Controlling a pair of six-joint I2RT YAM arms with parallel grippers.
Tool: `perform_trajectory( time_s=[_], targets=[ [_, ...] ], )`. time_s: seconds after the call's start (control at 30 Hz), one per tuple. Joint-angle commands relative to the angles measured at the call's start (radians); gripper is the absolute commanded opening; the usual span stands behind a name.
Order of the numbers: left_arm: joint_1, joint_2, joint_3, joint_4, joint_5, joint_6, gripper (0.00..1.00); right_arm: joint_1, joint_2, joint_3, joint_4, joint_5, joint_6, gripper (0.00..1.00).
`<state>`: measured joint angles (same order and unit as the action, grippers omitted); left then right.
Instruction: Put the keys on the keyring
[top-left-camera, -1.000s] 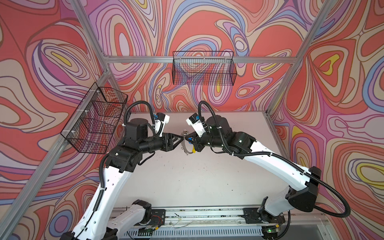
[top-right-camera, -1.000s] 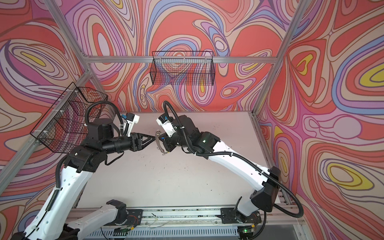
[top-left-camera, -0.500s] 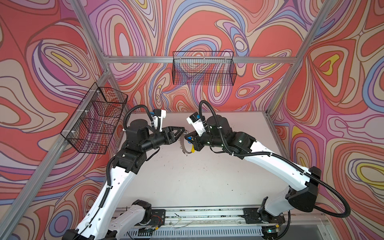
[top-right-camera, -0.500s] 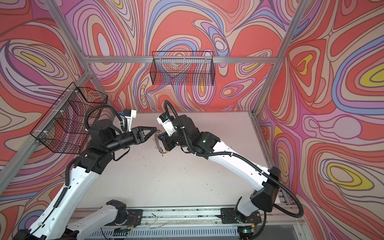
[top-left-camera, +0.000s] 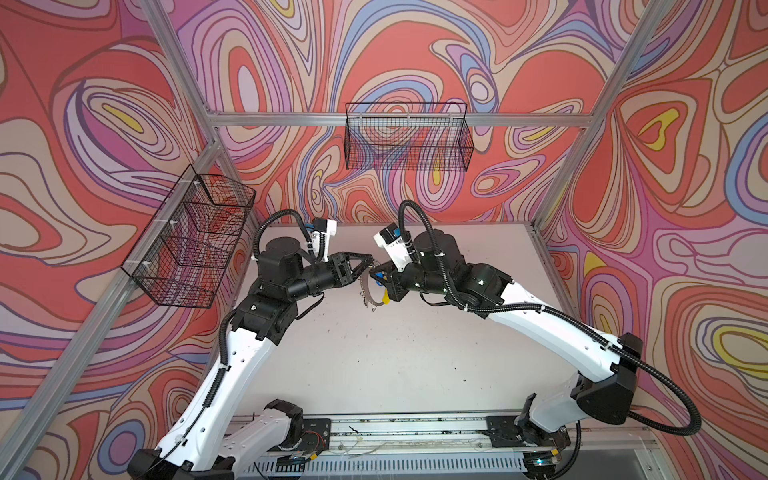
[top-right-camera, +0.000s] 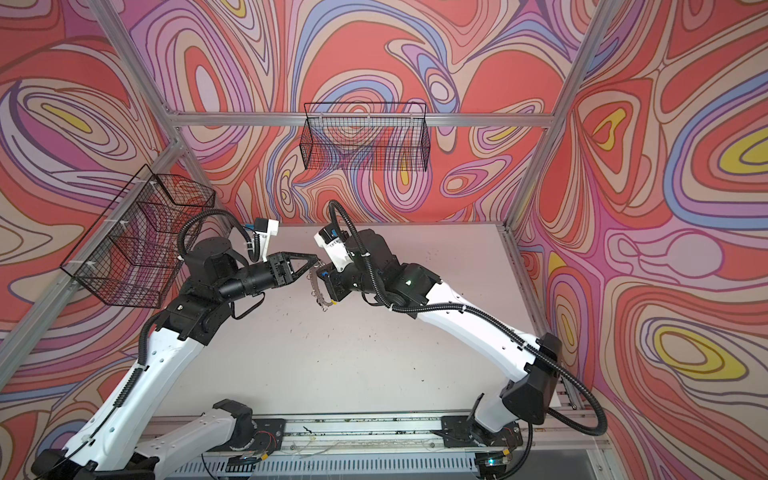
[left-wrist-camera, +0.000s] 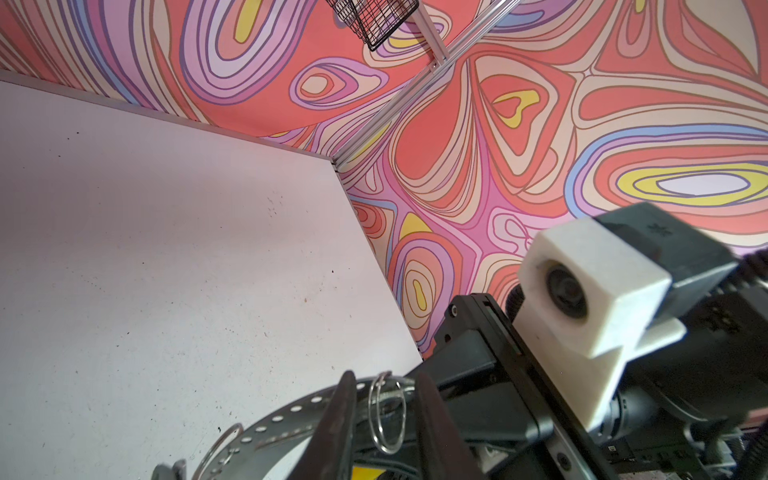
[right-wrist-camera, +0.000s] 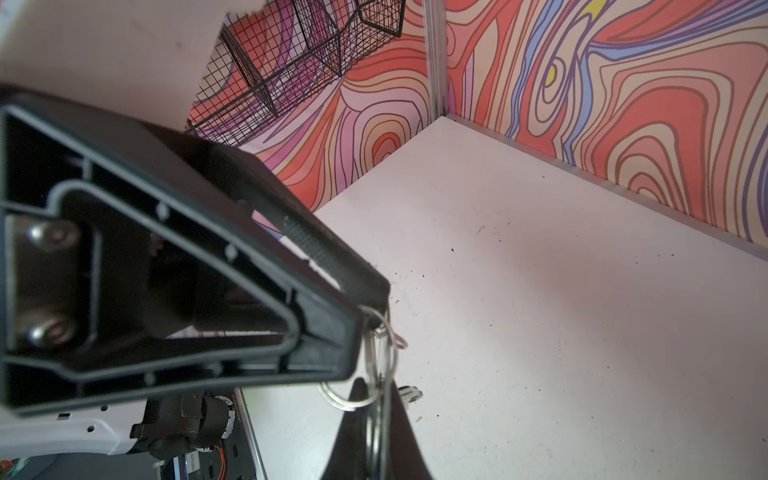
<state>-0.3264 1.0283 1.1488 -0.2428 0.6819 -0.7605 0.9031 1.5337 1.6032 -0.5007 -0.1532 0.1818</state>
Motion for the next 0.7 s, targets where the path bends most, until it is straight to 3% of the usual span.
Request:
perform_trajectory(
  time_s=[0.0,0.23,0.47,0.57,0.67],
  targets=[
    [-0.009,-0.017,-0.01,0.077,0.075,-0.026,0.27,0.001,0.009,-0.006,0.044,0.006,-0.002,0.0],
    [-0.01,-0.016,0.004,0.045,0.061,-0.014,0.17,0.001,0.016,-0.002,0.045,0.009,-0.007,0.0],
    [-0.01,-0.009,0.059,-0.055,0.056,0.039,0.0,0.003,0.014,-0.004,0.029,0.051,-0.021,0.0],
    [-0.009,-0.004,0.098,-0.112,0.086,0.076,0.0,0.001,0.018,-0.007,0.023,0.112,-0.025,0.0],
    [-0.01,-0.003,0.11,-0.115,0.139,0.077,0.13,0.001,0.033,-0.001,0.02,0.136,-0.027,0.0]
  ],
)
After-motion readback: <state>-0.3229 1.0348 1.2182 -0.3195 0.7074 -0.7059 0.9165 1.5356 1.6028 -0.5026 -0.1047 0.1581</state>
